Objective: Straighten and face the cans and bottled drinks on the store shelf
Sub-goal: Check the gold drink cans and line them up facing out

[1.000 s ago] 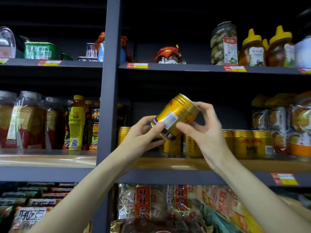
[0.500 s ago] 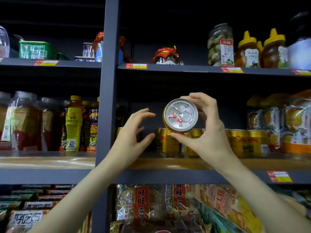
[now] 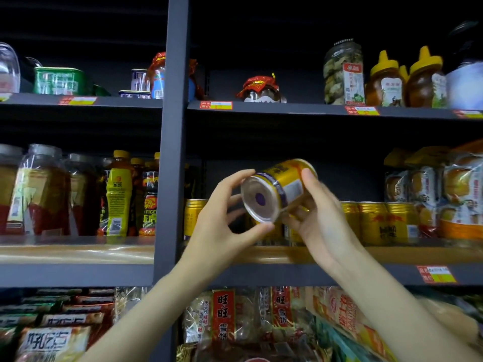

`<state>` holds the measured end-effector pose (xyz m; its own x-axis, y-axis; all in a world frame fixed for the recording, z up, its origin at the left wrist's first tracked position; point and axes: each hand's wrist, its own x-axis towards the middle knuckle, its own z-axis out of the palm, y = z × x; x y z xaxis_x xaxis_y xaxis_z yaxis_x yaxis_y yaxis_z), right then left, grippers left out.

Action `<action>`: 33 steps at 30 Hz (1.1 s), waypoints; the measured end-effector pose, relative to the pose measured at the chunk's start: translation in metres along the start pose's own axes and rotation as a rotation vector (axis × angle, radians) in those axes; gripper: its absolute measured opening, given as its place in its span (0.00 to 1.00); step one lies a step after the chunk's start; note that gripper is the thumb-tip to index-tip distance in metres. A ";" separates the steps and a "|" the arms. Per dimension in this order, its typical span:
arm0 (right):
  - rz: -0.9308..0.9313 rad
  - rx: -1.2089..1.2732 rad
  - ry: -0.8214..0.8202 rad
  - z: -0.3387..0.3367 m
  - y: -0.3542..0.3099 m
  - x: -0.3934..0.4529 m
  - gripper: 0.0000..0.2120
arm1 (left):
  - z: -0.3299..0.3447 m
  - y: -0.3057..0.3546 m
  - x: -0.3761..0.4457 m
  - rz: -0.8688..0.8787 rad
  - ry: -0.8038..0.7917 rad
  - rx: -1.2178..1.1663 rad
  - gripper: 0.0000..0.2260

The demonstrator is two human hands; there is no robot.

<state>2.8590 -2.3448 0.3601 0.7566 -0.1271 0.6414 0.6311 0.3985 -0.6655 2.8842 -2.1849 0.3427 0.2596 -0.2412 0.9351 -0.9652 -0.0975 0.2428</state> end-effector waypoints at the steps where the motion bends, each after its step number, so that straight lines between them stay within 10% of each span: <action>1: 0.081 0.061 -0.004 0.002 0.002 -0.001 0.17 | 0.004 0.005 0.000 0.027 0.048 -0.008 0.31; 14: 0.197 0.132 -0.119 0.003 -0.012 0.022 0.15 | -0.011 0.002 0.010 0.053 0.085 0.100 0.26; 22: -0.210 -0.904 -0.140 0.017 -0.016 0.087 0.19 | -0.016 -0.030 0.041 -0.284 0.131 0.585 0.22; 33: 0.016 -1.621 -0.544 0.037 0.041 0.137 0.21 | -0.013 -0.045 0.049 -0.741 -0.099 0.711 0.26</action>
<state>2.9819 -2.3126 0.4350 0.8398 0.3050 0.4491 0.3990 -0.9077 -0.1298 2.9396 -2.1795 0.3816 0.8142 0.0364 0.5795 -0.3279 -0.7948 0.5106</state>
